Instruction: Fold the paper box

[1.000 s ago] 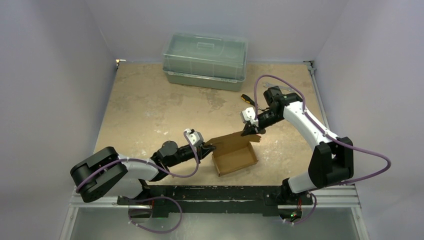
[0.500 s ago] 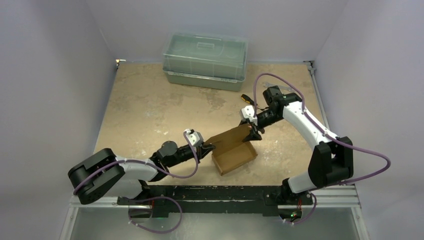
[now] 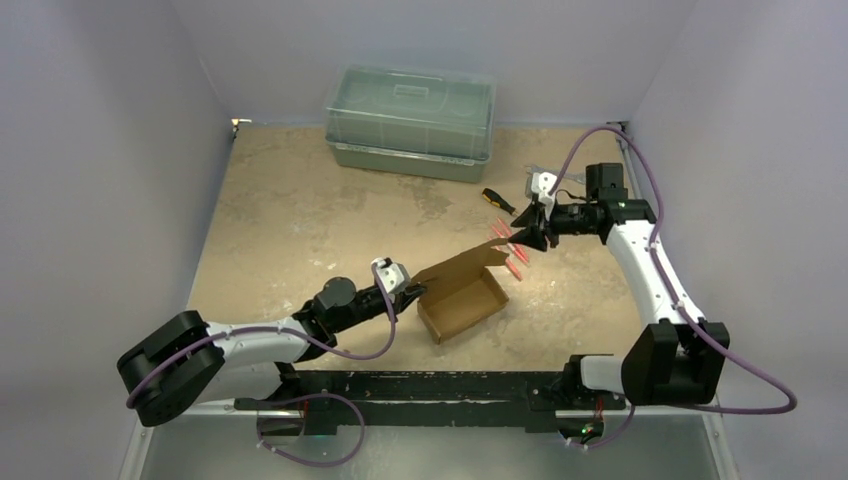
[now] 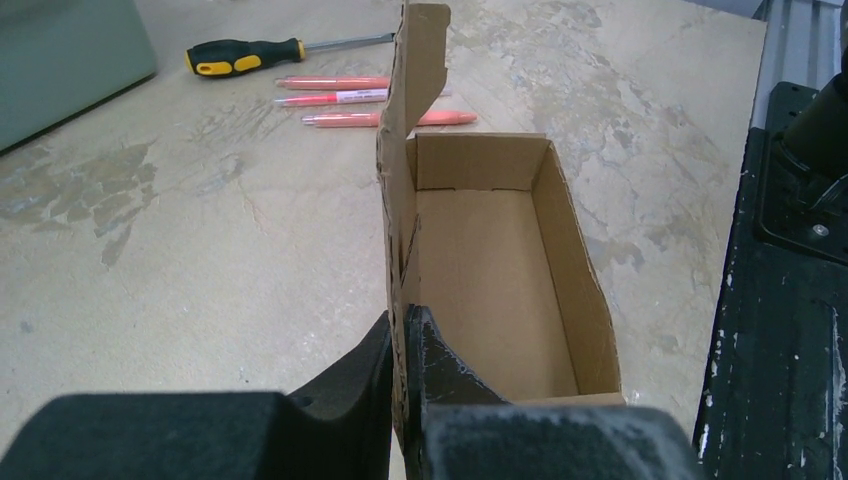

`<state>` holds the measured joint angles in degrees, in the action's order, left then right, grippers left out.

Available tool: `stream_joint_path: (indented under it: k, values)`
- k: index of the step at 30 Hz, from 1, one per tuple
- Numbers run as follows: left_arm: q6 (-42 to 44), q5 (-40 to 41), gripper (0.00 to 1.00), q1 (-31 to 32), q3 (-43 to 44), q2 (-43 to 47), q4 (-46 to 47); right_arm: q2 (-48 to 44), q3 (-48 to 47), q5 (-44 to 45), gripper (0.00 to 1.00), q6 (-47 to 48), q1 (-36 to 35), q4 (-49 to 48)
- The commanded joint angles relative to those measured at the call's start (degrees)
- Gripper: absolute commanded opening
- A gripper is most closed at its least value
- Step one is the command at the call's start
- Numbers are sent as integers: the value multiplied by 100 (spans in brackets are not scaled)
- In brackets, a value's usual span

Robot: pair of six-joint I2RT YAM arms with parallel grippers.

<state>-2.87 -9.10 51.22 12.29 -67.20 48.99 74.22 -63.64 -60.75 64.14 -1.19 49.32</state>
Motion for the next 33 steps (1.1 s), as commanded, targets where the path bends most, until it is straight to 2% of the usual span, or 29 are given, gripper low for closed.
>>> stream_joint_path:
  k: [1, 3, 5, 9, 18, 19, 20, 24, 33]
  values:
    - [261, 27, 0, -13, 212, 161, -330, 0, 448, 638, 32, -2210, 101, -1835]
    - [261, 35, 0, -15, 206, 199, -360, 24, 816, 967, 22, -2782, 102, -2539]
    - [263, 40, 0, -12, 202, 237, -377, 105, 1066, 1293, 16, -3099, 106, -2966]
    - [261, 49, 0, -15, 174, 262, -345, 415, 1113, 1380, 9, -3235, 102, -3038]
    - [254, 80, 0, -9, 131, 282, -277, 1123, 844, 396, 5, -2374, 163, -1941]
    - [253, 84, 0, -7, 125, 286, -708, 1178, 806, 269, 4, -2180, 163, -1710]
    - [246, 88, 0, -9, 110, 291, -314, 1227, 768, 154, 4, -2011, 93, -1526]
    - [235, 123, 0, -9, 89, 298, -224, 1338, 632, -209, 3, -1291, -74, -863]
    - [226, 128, 0, -11, 94, 278, -199, 1363, 633, -521, 2, -663, -342, -446]
